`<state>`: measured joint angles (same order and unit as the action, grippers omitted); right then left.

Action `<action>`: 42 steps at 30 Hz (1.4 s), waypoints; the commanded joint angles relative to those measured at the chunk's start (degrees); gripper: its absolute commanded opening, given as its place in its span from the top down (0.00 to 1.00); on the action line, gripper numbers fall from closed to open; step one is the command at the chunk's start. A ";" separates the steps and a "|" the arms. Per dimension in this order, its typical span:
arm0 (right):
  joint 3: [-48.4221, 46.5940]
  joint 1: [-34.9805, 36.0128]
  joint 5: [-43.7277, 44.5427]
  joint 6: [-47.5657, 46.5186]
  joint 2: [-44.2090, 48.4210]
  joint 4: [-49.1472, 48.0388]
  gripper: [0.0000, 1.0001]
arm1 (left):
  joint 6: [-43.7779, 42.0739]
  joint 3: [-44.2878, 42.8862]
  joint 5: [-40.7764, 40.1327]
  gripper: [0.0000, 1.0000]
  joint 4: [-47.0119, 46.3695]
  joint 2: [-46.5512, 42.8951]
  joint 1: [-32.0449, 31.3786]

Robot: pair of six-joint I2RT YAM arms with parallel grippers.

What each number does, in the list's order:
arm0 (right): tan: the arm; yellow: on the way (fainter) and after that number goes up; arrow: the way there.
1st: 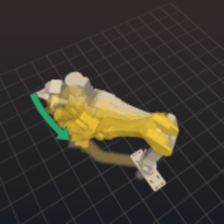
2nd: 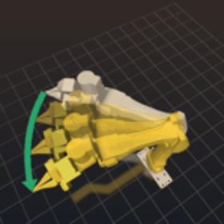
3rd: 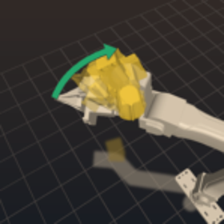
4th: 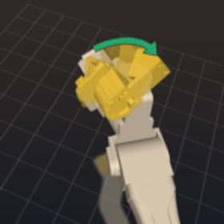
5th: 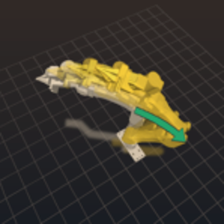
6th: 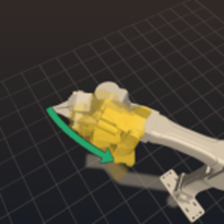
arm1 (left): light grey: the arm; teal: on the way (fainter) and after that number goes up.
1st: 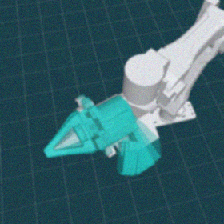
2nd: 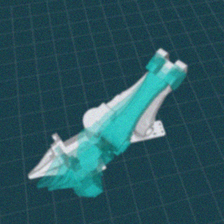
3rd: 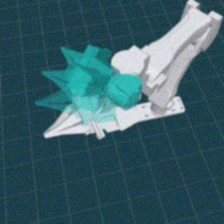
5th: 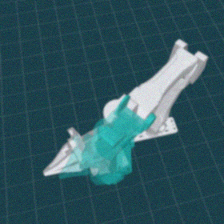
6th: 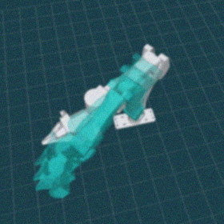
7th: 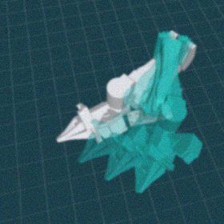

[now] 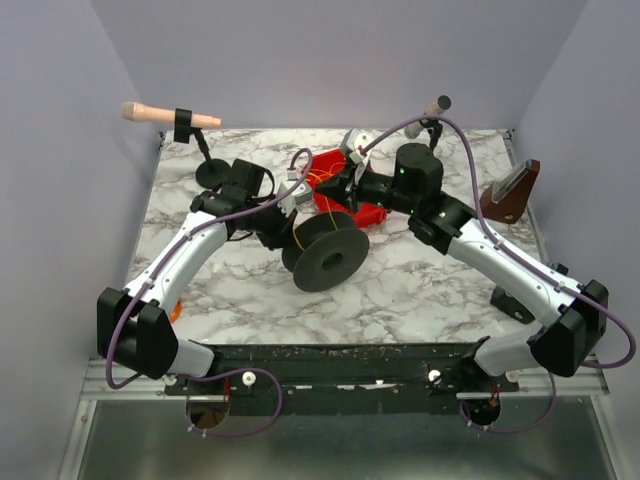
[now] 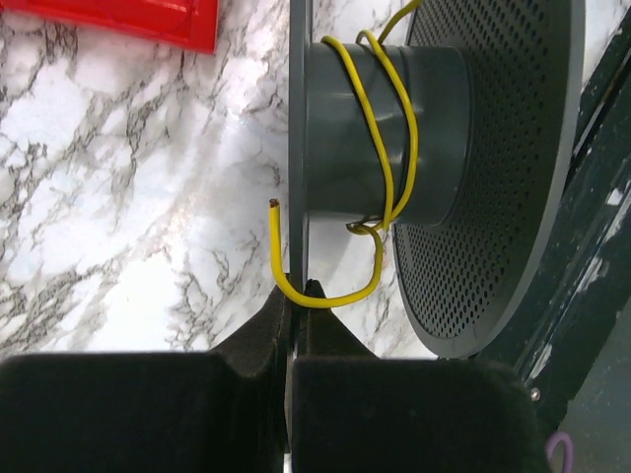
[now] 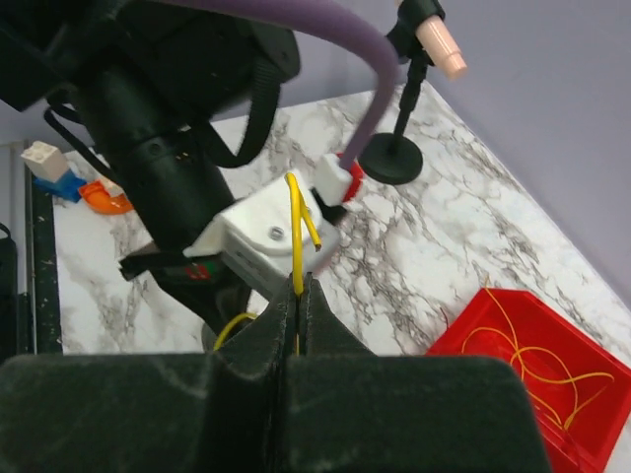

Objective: Wrap the cables

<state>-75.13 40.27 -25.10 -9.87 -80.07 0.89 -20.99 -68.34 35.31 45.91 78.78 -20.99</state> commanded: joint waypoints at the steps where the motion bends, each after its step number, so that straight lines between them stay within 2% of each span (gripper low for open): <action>1: -1.69 2.70 0.67 1.08 -0.17 -9.22 0.99 | 5.34 -2.77 -0.59 1.00 -4.16 2.42 -1.33; 7: 6.57 7.36 -5.39 -0.41 -0.96 -19.42 0.99 | 15.08 -4.70 0.63 1.00 -9.77 5.15 -1.07; 14: 10.87 10.00 -6.97 -2.61 -4.39 -24.95 0.99 | 29.15 -9.88 3.09 1.00 -19.53 7.26 -0.28; 18: 13.87 10.79 -8.12 -3.83 -4.65 -25.50 0.99 | 37.06 -10.76 6.43 1.00 -26.90 7.79 3.23; 22: 18.69 11.23 -5.41 -4.11 -4.22 -26.80 0.99 | 45.41 -11.20 11.44 1.00 -33.51 8.49 7.97; 26: 26.25 11.15 -0.66 -0.87 -3.07 -34.70 0.99 | 45.25 -12.52 11.27 1.00 -33.52 7.79 9.83; 37: 37.95 9.74 8.66 5.90 -3.60 -48.16 0.97 | 49.29 -15.42 15.40 1.00 -35.28 6.38 13.26; 42: 43.22 7.28 13.23 14.77 -3.77 -59.83 0.93 | 50.61 -15.69 16.19 1.00 -35.28 5.33 13.35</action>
<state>-37.63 48.40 -13.96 -5.21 -83.20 -53.39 24.73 -79.29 49.60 21.15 86.70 -9.06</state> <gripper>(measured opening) 0.062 0.015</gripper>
